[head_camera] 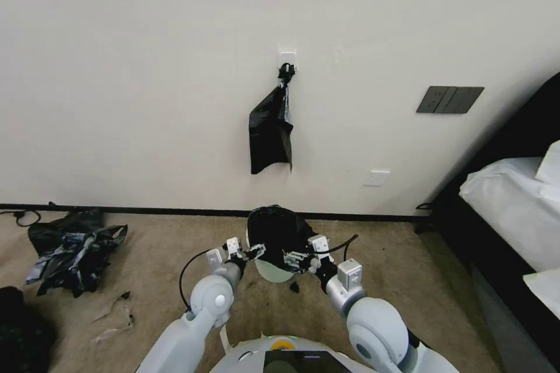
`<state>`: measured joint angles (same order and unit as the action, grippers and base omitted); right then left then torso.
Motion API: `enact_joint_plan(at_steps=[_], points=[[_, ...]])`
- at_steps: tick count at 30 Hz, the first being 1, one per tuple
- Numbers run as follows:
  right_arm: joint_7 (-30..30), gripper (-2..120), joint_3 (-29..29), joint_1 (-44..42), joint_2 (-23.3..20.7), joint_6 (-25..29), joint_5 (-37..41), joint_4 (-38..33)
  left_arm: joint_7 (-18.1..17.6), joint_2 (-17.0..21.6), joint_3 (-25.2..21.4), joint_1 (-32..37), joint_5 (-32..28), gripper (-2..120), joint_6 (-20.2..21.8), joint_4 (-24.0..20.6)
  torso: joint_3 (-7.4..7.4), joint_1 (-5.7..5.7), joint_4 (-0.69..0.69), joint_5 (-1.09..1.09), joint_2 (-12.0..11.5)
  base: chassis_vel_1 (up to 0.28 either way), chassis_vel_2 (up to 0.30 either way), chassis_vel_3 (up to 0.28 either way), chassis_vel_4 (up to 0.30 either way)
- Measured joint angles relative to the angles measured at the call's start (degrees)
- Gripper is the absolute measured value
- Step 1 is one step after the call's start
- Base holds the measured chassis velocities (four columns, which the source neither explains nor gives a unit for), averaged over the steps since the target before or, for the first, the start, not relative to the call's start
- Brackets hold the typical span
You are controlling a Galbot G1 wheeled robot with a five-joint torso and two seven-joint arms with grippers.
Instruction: Place a trash bag onto the trash bin.
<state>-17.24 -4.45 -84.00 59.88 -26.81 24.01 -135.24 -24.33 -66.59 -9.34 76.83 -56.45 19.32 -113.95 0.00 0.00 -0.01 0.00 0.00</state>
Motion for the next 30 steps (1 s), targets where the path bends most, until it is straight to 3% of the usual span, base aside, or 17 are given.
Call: enact_joint_plan(at_steps=[1,4,8,11,12,15,16,19,20,22,23,27,30], points=[[0.00,100,0.00,0.00,0.00,0.00,0.00,0.00,0.00,0.00,0.00,0.00,0.00,100,0.00,0.00,0.00,0.00,0.00,0.00,0.00,0.000,0.000,0.000,0.000],[0.11,100,-0.55,-0.82,0.21,0.31,-0.31,-0.24,6.24,0.79,0.40,0.72,3.95,100,-4.78,2.52,0.00,0.00,0.01,0.00,0.00,0.000,0.000,0.000,0.000],[0.25,100,-0.89,-1.53,0.51,0.55,-0.61,-0.41,7.92,1.01,0.17,1.73,7.05,100,-8.11,2.91,0.00,0.00,0.01,0.00,0.00,0.000,0.000,0.000,0.000],[1.22,100,-1.59,-2.76,1.74,2.39,-2.27,-0.19,9.60,1.75,-1.21,4.86,14.88,100,-12.92,0.51,0.00,0.00,0.02,0.00,0.00,0.000,0.000,0.000,0.000],[1.22,100,-1.59,-2.76,1.74,2.39,-2.27,-0.19,9.60,1.75,-1.21,4.86,14.88,100,-12.92,0.51,0.00,0.00,0.02,0.00,0.00,0.000,0.000,0.000,0.000],[3.62,100,-3.88,-5.19,6.43,12.02,-7.96,3.03,10.46,1.63,-3.74,9.30,24.55,100,-18.99,-2.22,0.00,0.00,0.01,0.01,0.00,0.000,0.000,0.000,0.000],[3.62,100,-3.88,-5.19,6.43,12.02,-7.96,3.03,10.46,1.63,-3.74,9.30,24.55,100,-18.99,-2.22,0.00,0.00,0.01,0.01,0.00,0.000,0.000,0.000,0.000],[6.51,100,-7.69,-7.77,12.16,24.03,-14.22,7.71,10.85,0.61,-6.58,14.03,35.17,100,-26.25,-3.16,0.00,0.00,0.01,0.00,0.00,0.000,0.000,0.000,0.000],[6.51,100,-7.69,-7.77,12.16,24.03,-14.22,7.71,10.85,0.61,-6.58,14.03,35.17,100,-26.25,-3.16,0.00,0.00,0.01,0.00,0.00,0.000,0.000,0.000,0.000],[8.54,100,-11.41,-9.37,15.35,31.19,-17.95,10.79,10.81,-0.36,-9.18,16.77,41.75,100,-31.62,-3.29,0.00,0.00,0.01,0.01,0.00,0.000,0.000,0.000,0.000],[8.54,100,-11.41,-9.37,15.35,31.19,-17.95,10.79,10.81,-0.36,-9.18,16.77,41.75,100,-31.62,-3.29,0.00,0.00,0.01,0.01,0.00,0.000,0.000,0.000,0.000],[9.92,100,-18.15,-12.35,19.90,43.29,-23.81,14.54,10.24,-3.11,-12.69,21.11,50.01,100,-37.95,-4.95,0.00,0.00,0.01,0.00,0.00,0.000,0.000,0.000,0.000],[9.84,100,-20.21,-14.07,21.95,46.66,-26.16,15.08,10.14,-4.36,-13.37,22.64,52.99,100,-39.39,-5.88,0.00,0.00,0.02,0.00,0.00,0.000,0.000,0.000,0.000]])
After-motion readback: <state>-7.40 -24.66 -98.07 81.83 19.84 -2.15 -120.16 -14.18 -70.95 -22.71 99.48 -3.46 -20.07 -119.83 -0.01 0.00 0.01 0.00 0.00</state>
